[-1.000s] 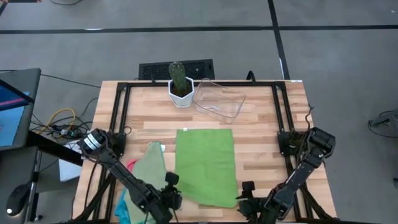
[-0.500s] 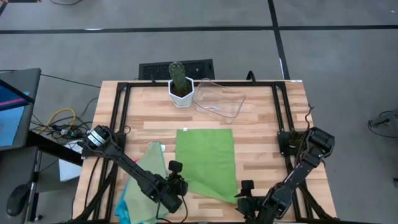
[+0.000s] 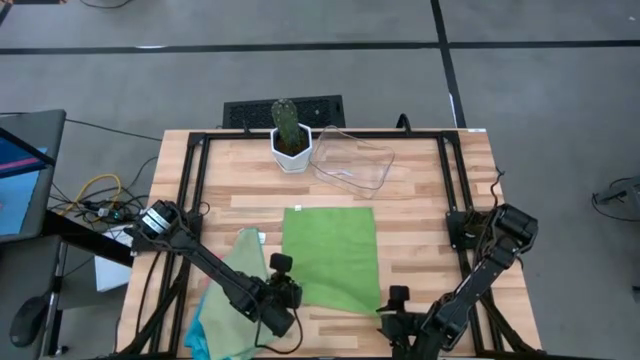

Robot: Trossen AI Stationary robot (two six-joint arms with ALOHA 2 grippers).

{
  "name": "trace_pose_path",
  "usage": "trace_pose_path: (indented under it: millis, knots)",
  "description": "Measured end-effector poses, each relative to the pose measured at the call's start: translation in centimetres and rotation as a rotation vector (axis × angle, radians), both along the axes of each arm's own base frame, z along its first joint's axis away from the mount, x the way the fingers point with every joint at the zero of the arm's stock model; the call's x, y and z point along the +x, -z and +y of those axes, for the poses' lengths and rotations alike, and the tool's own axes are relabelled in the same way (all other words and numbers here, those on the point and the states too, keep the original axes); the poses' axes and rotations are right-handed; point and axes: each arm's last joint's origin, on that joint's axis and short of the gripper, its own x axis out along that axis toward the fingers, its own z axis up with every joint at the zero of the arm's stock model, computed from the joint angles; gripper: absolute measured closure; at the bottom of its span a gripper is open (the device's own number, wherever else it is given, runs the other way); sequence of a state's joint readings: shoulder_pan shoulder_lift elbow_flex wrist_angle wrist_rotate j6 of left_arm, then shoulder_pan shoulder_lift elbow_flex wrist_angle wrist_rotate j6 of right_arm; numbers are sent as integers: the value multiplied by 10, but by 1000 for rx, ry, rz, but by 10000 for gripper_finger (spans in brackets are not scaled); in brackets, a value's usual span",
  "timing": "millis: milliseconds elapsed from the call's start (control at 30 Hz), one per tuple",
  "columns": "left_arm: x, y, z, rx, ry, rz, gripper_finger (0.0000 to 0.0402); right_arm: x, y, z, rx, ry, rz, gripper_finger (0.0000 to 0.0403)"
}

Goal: Fold microfiber towels
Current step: Fold the green towel

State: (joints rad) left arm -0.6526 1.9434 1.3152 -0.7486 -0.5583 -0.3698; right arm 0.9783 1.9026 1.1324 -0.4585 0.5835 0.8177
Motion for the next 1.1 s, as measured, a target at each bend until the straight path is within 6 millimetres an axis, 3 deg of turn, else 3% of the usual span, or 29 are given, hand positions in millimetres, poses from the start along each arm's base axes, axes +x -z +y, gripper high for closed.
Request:
trace_pose_path:
  millis: [567,933,1100]
  knots:
    - [0,0,-1,-3,7,-1,401,18,3,-37,-137,172,64,149]
    - [0,0,-1,-3,6,-2,401,-1,3,-59,-264,384,174,196]
    - [0,0,-1,-8,-2,-5,401,-9,1,-56,-269,396,153,220]
